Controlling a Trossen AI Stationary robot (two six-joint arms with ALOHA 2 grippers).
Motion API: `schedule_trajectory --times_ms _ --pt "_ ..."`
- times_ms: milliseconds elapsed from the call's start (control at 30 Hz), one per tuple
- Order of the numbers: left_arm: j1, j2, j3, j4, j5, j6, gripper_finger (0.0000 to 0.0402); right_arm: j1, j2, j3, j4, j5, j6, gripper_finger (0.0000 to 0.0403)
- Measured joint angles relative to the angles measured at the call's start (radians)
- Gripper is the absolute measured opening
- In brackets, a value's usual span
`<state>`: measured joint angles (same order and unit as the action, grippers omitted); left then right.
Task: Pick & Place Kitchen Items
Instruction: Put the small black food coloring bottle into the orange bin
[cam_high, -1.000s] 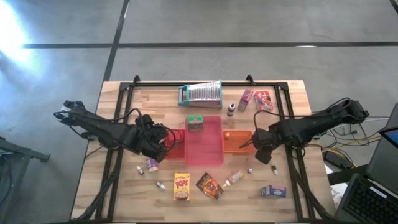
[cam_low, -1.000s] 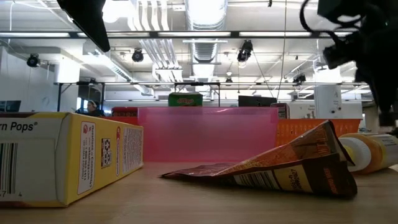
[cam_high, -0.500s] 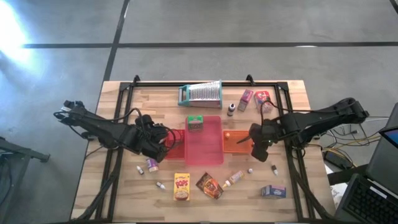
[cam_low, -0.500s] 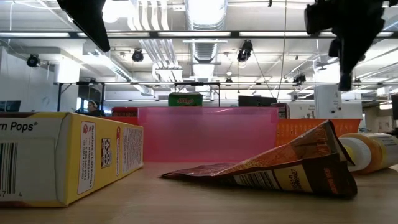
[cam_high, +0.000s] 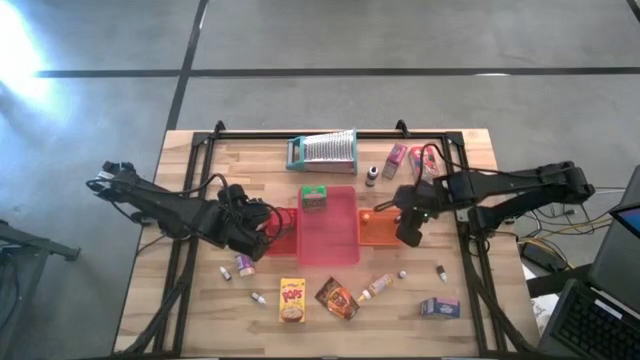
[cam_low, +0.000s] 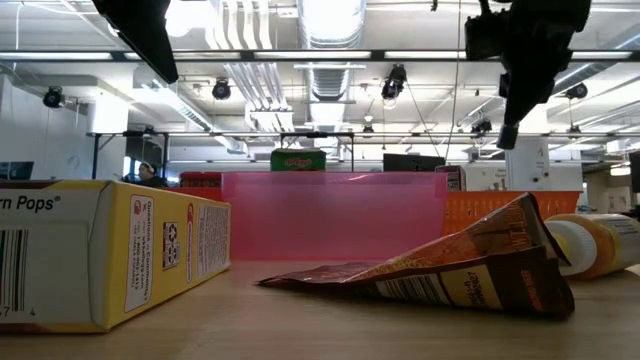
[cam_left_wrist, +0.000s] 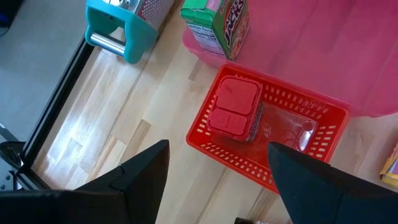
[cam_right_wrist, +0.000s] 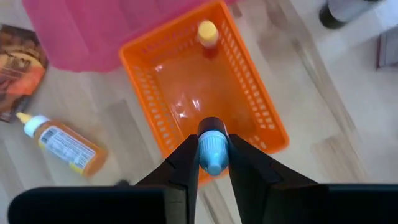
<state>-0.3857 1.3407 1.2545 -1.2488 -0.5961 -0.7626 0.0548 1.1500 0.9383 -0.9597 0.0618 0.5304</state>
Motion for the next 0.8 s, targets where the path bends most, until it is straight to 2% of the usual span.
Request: schedule_trajectory --times_ms 133,367,600,800 --pt "0.000 0.000 0.000 0.000 0.000 0.000 0.0276 -0.021 0.044 0.000 0.043 -0.017 -0.046 0.0073" --pt "0.000 0.000 0.000 0.007 0.000 0.000 0.0276 -0.037 0.210 0.034 0.087 -0.032 -0.166 0.0067" --pt "0.000 0.000 0.000 0.010 0.000 0.000 0.0276 -0.060 0.353 0.095 0.112 -0.016 -0.246 0.0079" --pt "0.000 0.000 0.000 0.011 0.000 0.000 0.0276 -0.099 0.437 0.132 0.115 -0.009 -0.295 0.0066"
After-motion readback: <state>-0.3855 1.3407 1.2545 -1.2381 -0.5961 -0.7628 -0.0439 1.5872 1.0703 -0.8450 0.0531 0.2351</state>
